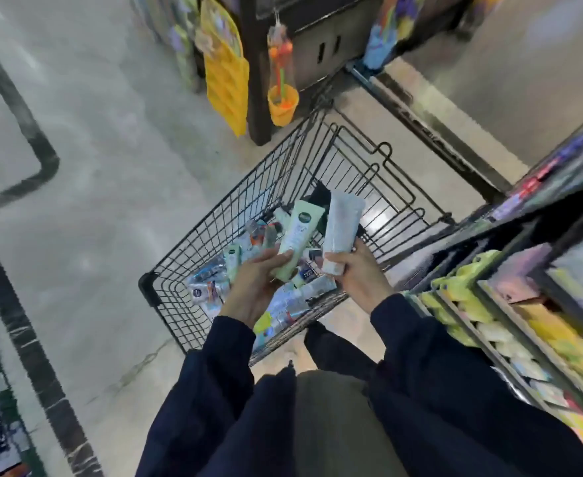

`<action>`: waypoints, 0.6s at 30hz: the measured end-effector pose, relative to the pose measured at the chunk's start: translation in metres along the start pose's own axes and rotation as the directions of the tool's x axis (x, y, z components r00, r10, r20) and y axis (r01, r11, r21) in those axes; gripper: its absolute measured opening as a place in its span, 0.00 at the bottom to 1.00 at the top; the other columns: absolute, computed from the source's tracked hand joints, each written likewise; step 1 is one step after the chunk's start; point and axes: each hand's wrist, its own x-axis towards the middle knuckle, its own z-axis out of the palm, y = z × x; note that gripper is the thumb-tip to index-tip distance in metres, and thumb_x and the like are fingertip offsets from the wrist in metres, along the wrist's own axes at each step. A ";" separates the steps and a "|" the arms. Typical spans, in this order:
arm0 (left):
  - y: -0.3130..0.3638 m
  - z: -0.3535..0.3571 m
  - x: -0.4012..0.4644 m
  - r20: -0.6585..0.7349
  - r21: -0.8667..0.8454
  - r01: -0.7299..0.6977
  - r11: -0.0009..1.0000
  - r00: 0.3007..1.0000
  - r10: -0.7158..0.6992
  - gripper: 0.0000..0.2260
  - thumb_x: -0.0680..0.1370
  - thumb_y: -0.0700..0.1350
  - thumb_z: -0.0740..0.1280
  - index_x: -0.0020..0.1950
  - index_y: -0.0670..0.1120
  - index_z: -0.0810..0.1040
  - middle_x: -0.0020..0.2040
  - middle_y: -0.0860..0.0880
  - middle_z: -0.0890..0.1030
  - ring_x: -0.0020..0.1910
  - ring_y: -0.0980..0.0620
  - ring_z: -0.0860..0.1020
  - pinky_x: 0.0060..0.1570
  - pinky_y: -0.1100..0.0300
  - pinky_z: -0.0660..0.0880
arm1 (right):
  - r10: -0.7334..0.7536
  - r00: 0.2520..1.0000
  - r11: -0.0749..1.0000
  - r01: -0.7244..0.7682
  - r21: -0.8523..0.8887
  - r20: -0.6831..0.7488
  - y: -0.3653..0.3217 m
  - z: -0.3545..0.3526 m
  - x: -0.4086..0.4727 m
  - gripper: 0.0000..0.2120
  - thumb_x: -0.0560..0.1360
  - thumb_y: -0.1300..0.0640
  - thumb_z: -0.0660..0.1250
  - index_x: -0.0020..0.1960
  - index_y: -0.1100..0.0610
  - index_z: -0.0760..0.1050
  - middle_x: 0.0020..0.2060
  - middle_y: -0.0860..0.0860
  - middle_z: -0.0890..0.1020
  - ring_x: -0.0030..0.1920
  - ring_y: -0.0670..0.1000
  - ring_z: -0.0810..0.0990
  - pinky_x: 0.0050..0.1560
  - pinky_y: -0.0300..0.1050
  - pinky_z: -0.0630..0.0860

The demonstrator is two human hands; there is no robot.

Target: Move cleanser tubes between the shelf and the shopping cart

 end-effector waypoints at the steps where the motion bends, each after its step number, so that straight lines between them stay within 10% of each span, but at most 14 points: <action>1: -0.001 0.007 -0.004 0.044 0.052 0.005 0.999 0.999 -0.007 0.18 0.75 0.34 0.74 0.64 0.33 0.79 0.62 0.36 0.83 0.56 0.42 0.82 0.59 0.51 0.81 | -0.033 0.999 0.999 0.033 0.006 -0.025 0.001 -0.006 -0.011 0.25 0.74 0.75 0.69 0.68 0.58 0.72 0.58 0.62 0.80 0.58 0.65 0.82 0.64 0.64 0.77; 7: -0.019 0.058 -0.030 0.208 0.322 -0.069 0.944 0.978 0.000 0.20 0.75 0.34 0.74 0.67 0.39 0.77 0.61 0.36 0.83 0.53 0.42 0.84 0.51 0.52 0.82 | -0.180 0.976 0.973 0.195 0.121 -0.121 -0.005 -0.047 -0.075 0.30 0.74 0.76 0.67 0.74 0.62 0.68 0.56 0.61 0.78 0.49 0.57 0.82 0.47 0.50 0.82; 18: -0.103 0.177 -0.076 0.489 0.603 -0.116 0.789 0.835 -0.251 0.16 0.79 0.33 0.69 0.66 0.38 0.77 0.61 0.40 0.84 0.61 0.40 0.83 0.66 0.43 0.76 | -0.371 0.856 0.827 0.481 0.291 -0.359 -0.004 -0.157 -0.206 0.27 0.71 0.65 0.74 0.70 0.62 0.74 0.56 0.63 0.81 0.52 0.62 0.82 0.58 0.64 0.77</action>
